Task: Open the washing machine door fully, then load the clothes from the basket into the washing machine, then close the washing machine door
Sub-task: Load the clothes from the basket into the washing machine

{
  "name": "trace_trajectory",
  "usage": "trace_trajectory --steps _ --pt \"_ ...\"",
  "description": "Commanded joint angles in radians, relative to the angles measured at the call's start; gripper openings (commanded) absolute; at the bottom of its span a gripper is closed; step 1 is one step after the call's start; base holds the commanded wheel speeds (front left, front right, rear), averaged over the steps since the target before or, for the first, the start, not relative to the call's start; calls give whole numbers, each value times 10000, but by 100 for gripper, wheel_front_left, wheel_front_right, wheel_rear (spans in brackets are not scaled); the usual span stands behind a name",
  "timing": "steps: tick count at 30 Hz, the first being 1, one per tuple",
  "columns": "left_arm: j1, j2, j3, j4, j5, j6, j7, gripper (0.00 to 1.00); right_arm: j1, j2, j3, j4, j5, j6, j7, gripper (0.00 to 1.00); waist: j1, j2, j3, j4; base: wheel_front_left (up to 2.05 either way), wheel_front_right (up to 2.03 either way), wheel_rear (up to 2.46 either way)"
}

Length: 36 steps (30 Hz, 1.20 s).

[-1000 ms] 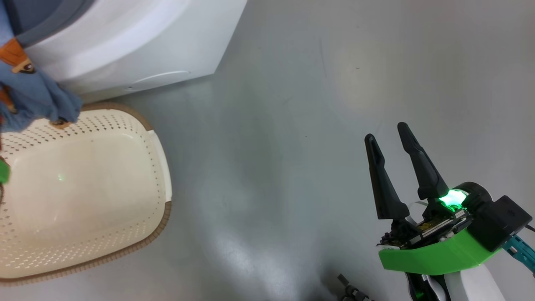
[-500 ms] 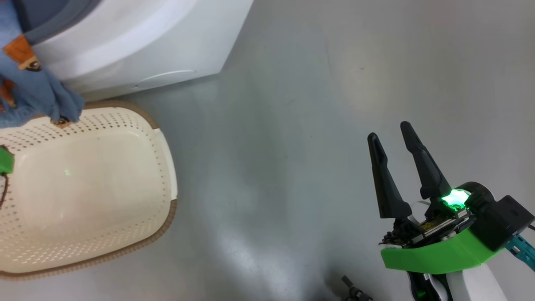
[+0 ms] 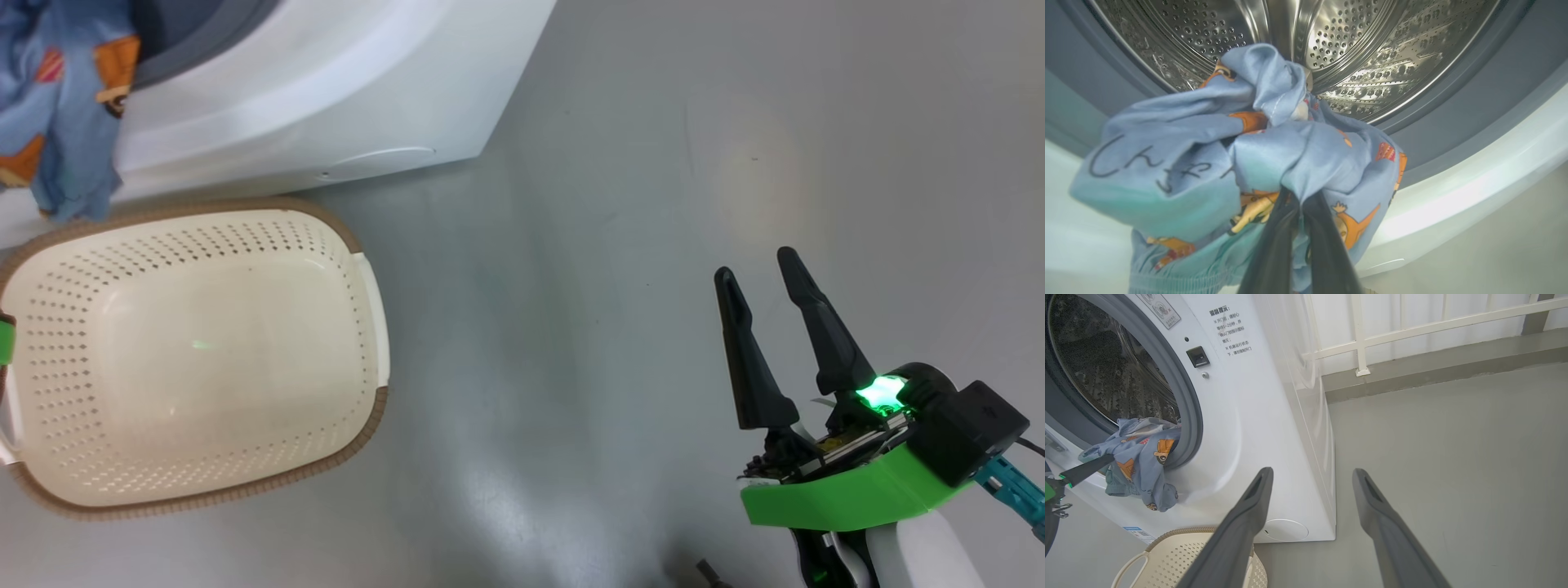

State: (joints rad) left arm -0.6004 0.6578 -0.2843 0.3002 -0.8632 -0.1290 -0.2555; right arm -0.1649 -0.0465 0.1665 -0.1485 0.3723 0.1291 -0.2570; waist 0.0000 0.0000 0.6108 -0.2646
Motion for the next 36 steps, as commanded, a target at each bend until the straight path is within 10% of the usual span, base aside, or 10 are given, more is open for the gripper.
trace_trajectory --steps 1,20,31,33,34,36 --pt "193 532 578 -596 178 -17 -60 0 107 -37 231 -171 -63 16 -48 100 0 0 -85 87 0 0 0" --pt "-3689 1135 295 30 710 208 1995 0 368 -37 874 -498 336 16 -48 100 0 0 599 -1405 0 0 0" --pt "-5386 1337 416 1052 1129 117 1094 0 845 -37 1229 -951 563 16 -48 100 0 0 967 -2287 0 0 0" --pt "-5458 1360 275 1324 1215 167 1332 77 886 -37 1270 -974 574 16 -48 100 0 0 986 -2311 0 0 0" --pt "-5466 1344 208 1475 1199 177 1502 100 901 -37 1286 -977 573 16 -48 100 0 0 983 -2309 0 0 0" --pt "-5504 1330 66 1732 1202 215 1851 100 906 -37 1285 -960 572 16 -48 100 0 0 973 -2285 0 0 0"
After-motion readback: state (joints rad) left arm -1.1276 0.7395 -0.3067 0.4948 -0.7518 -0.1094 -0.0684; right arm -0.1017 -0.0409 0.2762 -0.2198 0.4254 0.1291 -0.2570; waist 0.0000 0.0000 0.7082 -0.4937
